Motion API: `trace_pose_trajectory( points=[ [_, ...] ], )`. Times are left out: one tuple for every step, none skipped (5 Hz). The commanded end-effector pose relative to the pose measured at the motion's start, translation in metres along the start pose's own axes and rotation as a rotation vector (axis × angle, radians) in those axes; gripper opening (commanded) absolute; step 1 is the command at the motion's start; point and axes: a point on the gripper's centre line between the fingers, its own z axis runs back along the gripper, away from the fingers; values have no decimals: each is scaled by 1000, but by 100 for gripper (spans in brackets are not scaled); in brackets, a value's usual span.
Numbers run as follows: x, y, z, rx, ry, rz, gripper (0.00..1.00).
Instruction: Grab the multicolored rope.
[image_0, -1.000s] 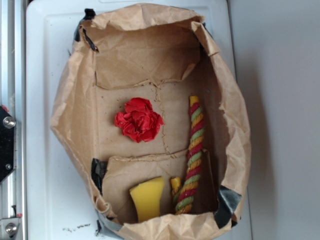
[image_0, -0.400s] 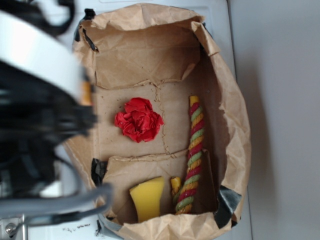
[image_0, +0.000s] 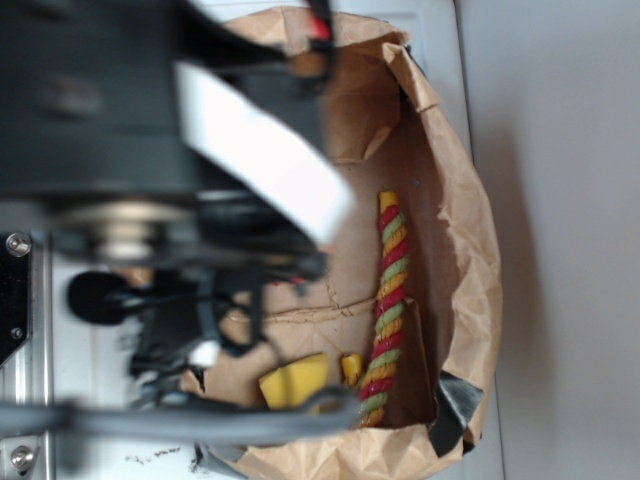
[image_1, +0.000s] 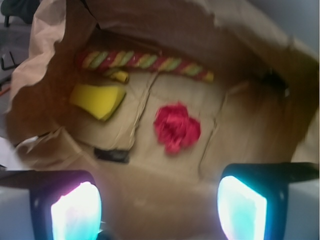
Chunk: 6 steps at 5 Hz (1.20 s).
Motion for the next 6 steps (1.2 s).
trace_pose_trajectory(
  points=[
    [23, 9, -19, -9, -44, -402, 100],
    [22, 8, -34, -19, -65, -549, 100],
    [26, 5, -42, -12, -98, -649, 100],
    [27, 5, -45, -64, -131, -700, 100],
    [24, 4, -42, -109, -155, -724, 100],
    [25, 1, -41, -119, -150, -748, 100]
  ],
)
